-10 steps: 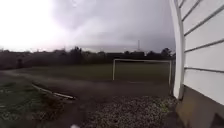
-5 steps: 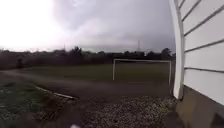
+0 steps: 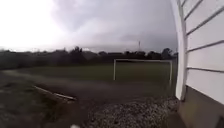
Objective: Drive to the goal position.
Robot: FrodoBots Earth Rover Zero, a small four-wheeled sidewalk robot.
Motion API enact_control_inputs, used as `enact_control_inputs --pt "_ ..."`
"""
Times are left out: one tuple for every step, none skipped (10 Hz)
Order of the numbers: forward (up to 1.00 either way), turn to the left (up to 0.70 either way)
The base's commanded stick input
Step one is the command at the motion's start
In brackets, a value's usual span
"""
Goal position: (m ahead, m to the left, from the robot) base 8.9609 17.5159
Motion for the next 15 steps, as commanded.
enact_control_inputs --pt "0.45 0.00" --pt "0.45 0.00" --pt "0.45 0.00" --pt "0.45 0.00" --pt "0.45 0.00" --pt "0.45 0.00" --pt "0.45 0.00" --pt "0.45 0.00" --pt "0.45 0.00" --pt "0.53 0.00" --pt "0.60 0.00" --pt "0.60 0.01" --pt "0.65 0.08" --pt "0.70 0.14" --pt "0.70 0.14"
